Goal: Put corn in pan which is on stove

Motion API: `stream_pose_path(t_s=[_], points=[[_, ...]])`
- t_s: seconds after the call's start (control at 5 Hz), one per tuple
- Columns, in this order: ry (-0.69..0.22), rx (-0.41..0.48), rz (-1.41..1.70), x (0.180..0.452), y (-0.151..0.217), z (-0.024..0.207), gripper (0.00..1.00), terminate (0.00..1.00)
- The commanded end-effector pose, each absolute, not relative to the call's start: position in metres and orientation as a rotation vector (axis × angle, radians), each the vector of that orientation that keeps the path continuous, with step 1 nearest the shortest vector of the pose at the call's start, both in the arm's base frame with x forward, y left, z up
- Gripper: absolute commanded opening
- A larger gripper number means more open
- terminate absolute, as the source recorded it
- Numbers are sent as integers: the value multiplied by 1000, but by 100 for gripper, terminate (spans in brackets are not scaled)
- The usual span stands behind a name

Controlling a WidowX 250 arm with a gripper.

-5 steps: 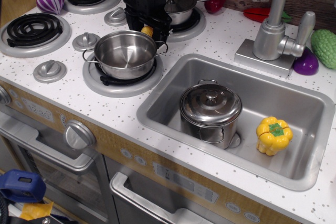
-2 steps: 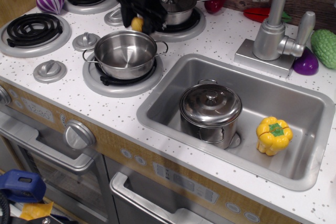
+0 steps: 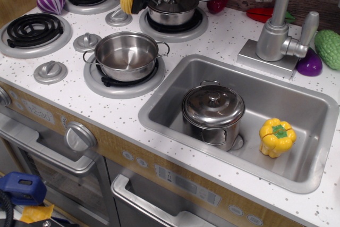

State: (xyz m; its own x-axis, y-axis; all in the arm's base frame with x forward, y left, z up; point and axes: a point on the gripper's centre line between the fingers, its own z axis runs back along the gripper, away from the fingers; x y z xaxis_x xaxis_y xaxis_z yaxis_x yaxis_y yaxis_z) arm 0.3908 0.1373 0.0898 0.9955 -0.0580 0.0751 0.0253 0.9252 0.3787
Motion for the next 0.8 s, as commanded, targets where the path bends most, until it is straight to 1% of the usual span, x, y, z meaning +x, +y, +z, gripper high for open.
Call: stream_pose_path(t_s=[0.0, 0.2, 0.4, 0.6], points=[[-137, 366, 39, 371, 134, 107, 0, 0], [-88, 313, 32, 359, 131, 94, 0, 0], [-127, 304, -8, 362, 132, 86, 100, 0], [-127, 304, -8, 362, 132, 86, 100, 0]])
